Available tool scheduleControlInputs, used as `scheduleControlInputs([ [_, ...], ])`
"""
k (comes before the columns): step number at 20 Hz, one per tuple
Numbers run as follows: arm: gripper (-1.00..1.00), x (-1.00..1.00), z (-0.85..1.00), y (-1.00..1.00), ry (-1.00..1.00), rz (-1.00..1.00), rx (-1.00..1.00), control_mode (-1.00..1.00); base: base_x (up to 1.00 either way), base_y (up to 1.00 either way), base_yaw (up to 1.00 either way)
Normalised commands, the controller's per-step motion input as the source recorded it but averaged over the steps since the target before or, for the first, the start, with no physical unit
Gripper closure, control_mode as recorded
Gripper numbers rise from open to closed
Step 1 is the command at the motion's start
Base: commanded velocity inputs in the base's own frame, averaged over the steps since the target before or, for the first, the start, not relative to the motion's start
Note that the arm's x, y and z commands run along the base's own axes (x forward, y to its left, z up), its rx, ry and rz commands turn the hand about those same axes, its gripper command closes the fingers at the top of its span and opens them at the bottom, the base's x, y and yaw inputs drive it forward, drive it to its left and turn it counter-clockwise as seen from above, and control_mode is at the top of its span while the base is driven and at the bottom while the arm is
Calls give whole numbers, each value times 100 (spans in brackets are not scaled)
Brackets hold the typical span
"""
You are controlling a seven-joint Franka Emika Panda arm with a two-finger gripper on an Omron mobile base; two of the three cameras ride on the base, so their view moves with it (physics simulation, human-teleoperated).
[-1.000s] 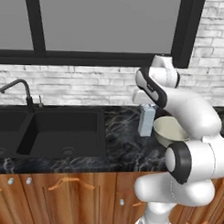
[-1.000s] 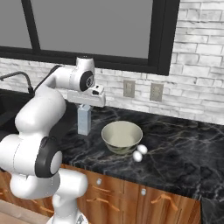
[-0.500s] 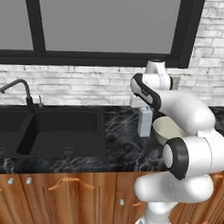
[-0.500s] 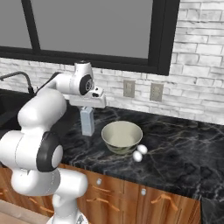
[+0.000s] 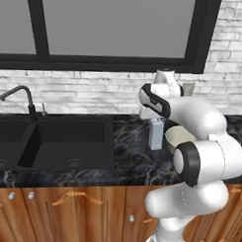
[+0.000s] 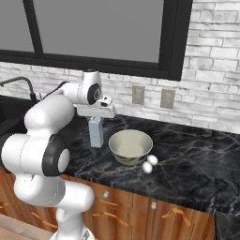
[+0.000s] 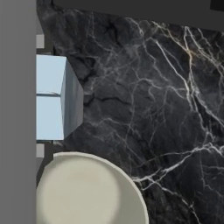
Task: Gather the eggs and milk located in the vicinity of the sink area and place them right next to the bowl.
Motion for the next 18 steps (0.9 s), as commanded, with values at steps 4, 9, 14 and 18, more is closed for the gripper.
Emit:
scheduleControlInputs([
  [4,100,9,-21,-12,0,0,0,-100,0,0,0],
  [9,100,3,-4,-18,0,0,0,-100,0,0,0],
  [14,100,0,-2,-8,0,-3,0,-100,0,0,0],
  [18,100,0,-9,0,-1,-6,0,-100,0,0,0],
])
